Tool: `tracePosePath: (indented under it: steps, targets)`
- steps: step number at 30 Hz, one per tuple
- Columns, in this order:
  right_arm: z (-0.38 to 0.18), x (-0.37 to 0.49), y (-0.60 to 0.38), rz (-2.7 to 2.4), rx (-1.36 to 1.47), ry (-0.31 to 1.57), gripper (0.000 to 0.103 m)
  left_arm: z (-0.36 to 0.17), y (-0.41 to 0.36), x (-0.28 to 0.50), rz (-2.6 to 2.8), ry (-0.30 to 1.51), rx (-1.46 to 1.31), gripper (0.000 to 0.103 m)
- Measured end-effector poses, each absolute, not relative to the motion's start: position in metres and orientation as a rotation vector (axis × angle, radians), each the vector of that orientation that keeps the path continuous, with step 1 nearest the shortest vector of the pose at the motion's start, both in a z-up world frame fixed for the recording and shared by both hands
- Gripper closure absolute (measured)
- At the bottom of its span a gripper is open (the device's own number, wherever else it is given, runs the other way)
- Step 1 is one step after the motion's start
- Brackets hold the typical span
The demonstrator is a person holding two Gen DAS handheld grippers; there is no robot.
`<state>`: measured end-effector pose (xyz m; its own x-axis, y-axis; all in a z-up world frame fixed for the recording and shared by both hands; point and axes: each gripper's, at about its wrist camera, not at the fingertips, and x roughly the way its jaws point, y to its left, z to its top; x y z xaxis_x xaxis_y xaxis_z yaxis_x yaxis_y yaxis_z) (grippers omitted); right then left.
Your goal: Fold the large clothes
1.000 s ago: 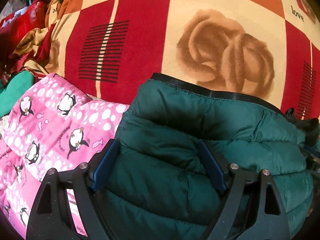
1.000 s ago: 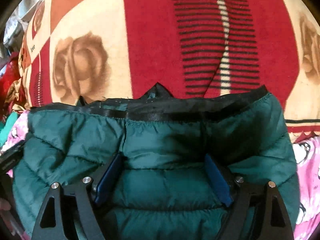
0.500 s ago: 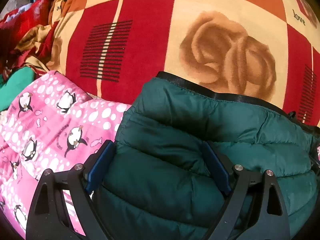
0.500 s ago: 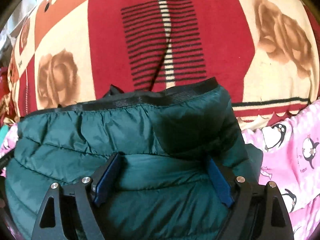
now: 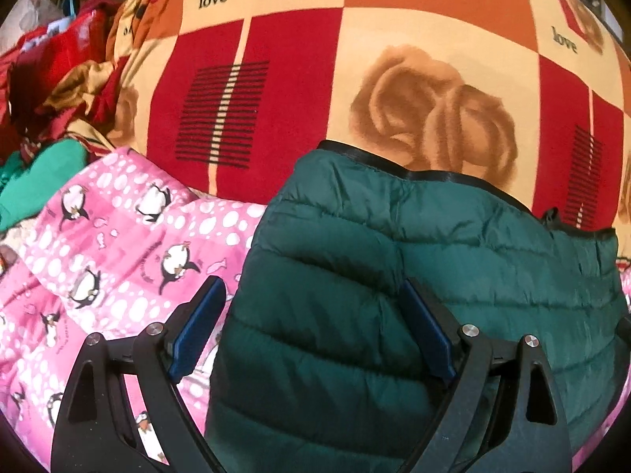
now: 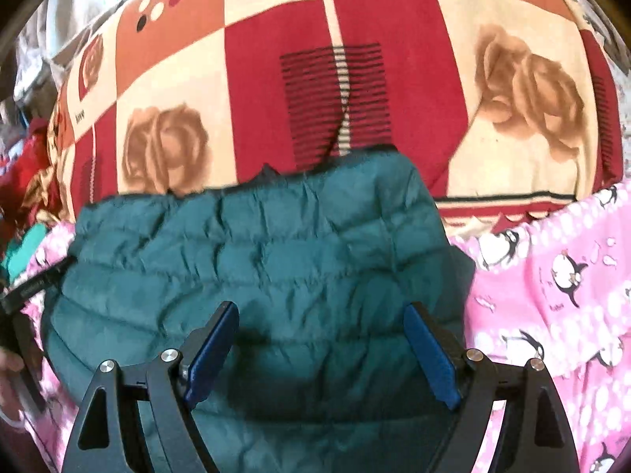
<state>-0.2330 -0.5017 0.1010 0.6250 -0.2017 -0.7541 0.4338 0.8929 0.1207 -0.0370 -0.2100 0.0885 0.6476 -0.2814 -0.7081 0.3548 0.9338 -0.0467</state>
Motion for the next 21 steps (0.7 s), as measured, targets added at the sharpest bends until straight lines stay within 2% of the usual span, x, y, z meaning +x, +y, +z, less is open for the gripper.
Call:
tracePosePath:
  steps: [7, 16, 21]
  targets:
    - [0.075, -0.227, -0.504, -0.397, 0.335, 0.877, 0.019, 0.094, -0.207, -0.057, -0.363, 0.750, 0.140, 0.013]
    - [0.109, -0.248, -0.496, -0.411, 0.326, 0.816, 0.019, 0.100, -0.200, -0.069, -0.359, 0.727, 0.149, 0.013]
    - [0.101, -0.253, -0.501, -0.433, 0.343, 0.840, 0.019, 0.099, -0.196, -0.074, -0.358, 0.728, 0.145, 0.013]
